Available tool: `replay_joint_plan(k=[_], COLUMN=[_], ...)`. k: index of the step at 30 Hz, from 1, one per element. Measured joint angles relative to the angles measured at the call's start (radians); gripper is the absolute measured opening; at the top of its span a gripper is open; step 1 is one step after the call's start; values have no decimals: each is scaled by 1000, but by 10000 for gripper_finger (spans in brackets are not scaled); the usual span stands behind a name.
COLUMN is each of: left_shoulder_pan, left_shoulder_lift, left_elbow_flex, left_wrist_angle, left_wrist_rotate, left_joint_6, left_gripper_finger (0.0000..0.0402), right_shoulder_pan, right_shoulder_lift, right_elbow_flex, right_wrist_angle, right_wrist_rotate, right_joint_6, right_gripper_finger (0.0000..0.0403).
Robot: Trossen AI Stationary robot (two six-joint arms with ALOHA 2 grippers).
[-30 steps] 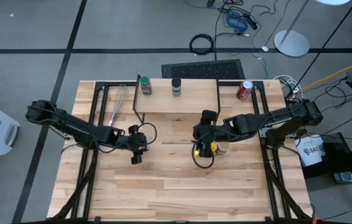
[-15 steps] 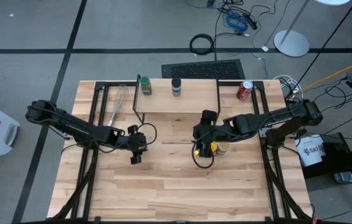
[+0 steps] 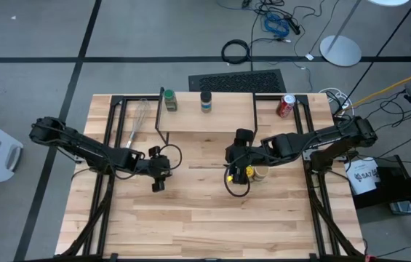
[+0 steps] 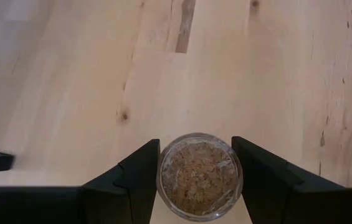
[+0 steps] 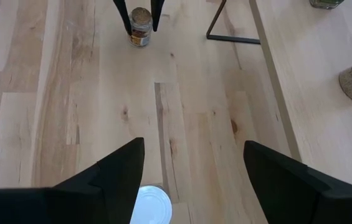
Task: Shelf spices
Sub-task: Remove the brown seasoning bottle from the shelf
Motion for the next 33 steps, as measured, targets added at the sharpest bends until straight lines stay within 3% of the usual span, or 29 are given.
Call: replay_joint_plan(k=[11, 33], left_shoulder_pan=[0, 0], left_shoulder_lift=[3, 3], left_elbow_flex=[-4, -5], left_wrist_angle=[4, 3], left_wrist_rotate=[1, 59], left_joint_6=[0, 6], left_gripper_finger=[217, 220], right_shoulder_pan=[0, 0], right_shoulder_lift=[0, 0], right_elbow_flex=[0, 0], right_wrist_angle=[0, 0], right_wrist_rotate=[0, 0], right_joint_6=[-1, -8], right_gripper_finger=[263, 263])
